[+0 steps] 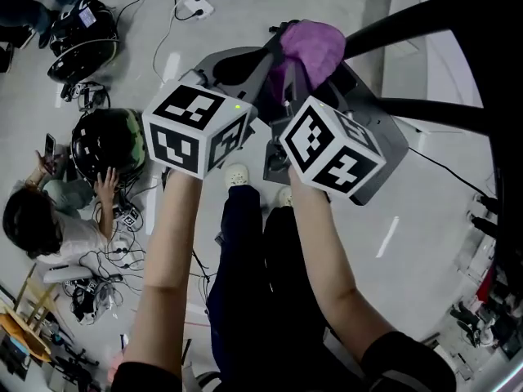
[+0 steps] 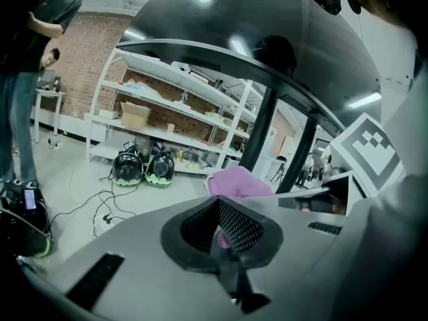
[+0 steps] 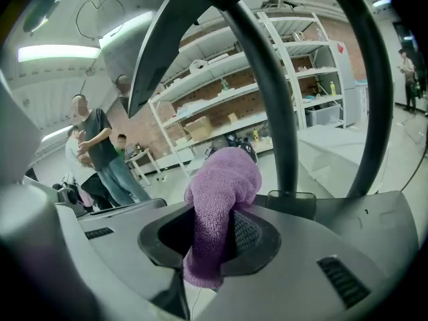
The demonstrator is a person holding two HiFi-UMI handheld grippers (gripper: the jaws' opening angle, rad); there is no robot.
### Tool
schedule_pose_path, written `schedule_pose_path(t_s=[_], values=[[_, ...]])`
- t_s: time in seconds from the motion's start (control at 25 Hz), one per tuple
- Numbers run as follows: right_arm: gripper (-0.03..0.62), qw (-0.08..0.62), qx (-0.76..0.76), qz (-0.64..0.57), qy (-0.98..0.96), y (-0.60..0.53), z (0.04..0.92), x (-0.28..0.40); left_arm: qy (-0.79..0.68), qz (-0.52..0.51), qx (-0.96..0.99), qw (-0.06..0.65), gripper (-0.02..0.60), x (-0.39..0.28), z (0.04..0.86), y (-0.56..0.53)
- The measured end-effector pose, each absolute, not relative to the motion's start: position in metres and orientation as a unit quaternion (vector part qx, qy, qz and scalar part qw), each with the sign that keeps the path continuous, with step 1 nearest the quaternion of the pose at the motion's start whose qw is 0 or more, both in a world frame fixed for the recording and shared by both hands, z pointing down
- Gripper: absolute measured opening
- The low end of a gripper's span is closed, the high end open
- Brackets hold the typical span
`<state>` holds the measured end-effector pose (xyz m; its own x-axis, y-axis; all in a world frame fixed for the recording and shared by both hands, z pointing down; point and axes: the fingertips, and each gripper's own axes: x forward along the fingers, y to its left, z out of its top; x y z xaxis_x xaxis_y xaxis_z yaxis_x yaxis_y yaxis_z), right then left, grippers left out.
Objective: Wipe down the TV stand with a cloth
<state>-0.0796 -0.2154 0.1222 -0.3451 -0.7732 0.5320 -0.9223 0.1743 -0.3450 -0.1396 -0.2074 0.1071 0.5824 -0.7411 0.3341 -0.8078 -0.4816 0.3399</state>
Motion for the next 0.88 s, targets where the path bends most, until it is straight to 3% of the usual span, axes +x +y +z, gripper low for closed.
schedule_pose_path(t_s=[0.52, 0.88], values=[[0.1, 0.158, 0.598, 0.33, -0.713, -0.272, 0.191, -0.131, -0.433, 0.104, 0.861, 0.247, 0.005, -0.183, 0.179, -0.259], [0.1, 0.2, 0.641, 0.336, -0.661, -0.299, 0.24, -0.111, -0.399, 0.097, 0.875, 0.256, 0.005, -0.168, 0.208, -0.293]])
